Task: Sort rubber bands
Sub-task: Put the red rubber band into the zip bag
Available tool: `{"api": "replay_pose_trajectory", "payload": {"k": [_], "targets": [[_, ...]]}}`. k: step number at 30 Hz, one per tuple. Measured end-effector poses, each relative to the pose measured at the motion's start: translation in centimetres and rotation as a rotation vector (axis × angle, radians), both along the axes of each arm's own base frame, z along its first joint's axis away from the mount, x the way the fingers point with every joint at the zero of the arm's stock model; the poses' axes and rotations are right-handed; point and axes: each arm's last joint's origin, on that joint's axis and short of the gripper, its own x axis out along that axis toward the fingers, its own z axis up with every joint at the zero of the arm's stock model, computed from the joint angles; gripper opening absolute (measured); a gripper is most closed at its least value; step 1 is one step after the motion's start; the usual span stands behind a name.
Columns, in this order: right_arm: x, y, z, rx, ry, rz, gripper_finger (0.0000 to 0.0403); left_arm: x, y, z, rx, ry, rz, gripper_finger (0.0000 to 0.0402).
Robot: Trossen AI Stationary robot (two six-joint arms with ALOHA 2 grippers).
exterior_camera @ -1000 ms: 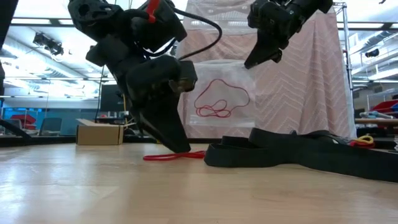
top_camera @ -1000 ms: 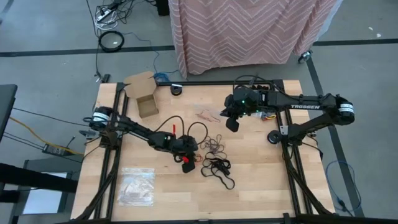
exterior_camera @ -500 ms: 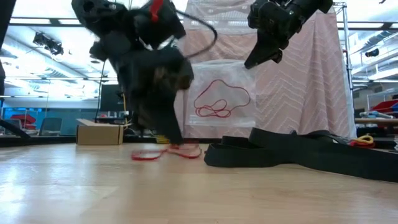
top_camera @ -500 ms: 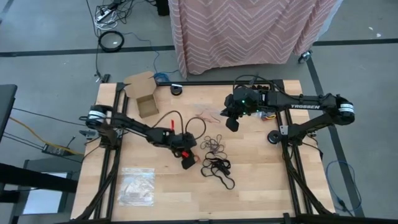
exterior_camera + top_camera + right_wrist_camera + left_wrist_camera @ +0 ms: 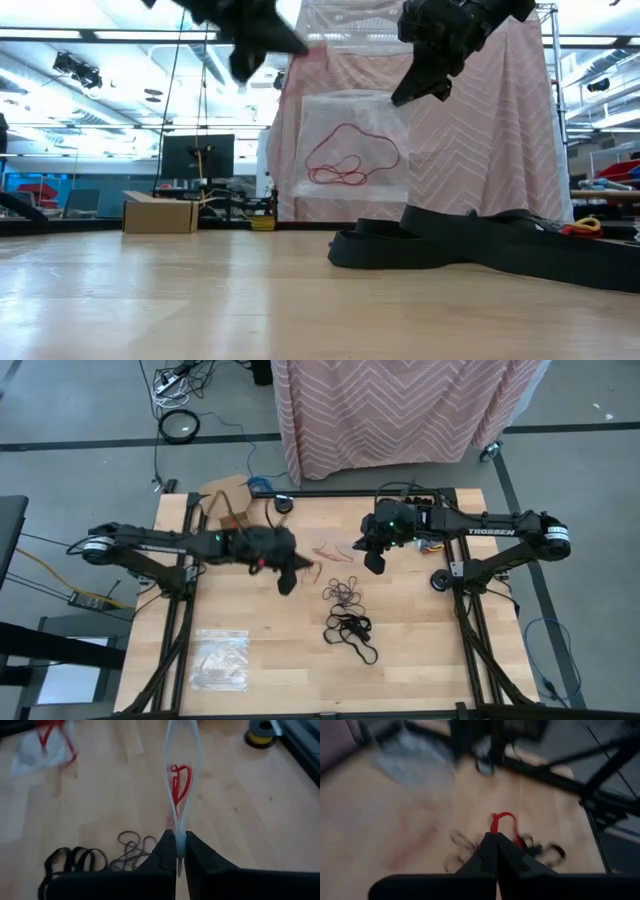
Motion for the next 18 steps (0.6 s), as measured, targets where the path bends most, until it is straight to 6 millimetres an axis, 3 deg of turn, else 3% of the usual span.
{"api": "replay_pose_trajectory", "payload": {"k": [5,8,14,18], "targets": [[0.2,0.4,0.2,0.017,-0.027,0.017,0.0005,0.5,2.0,4.5,0.158,-0.067,0.004,0.0001],[0.3,0.7,0.2,0.020,-0.036,0.019,0.0005,1.1,3.3,6.2,0.232,-0.078,0.020,0.0001],[0.5,0.7,0.5,0.014,-0.063,0.001,0.0005,3.5,5.3,6.2,0.256,-0.065,0.014,0.0000],[0.6,0.6,0.6,0.007,-0.075,-0.006,0.0005,4.9,5.6,4.8,0.241,-0.023,-0.019,0.0000]]}}
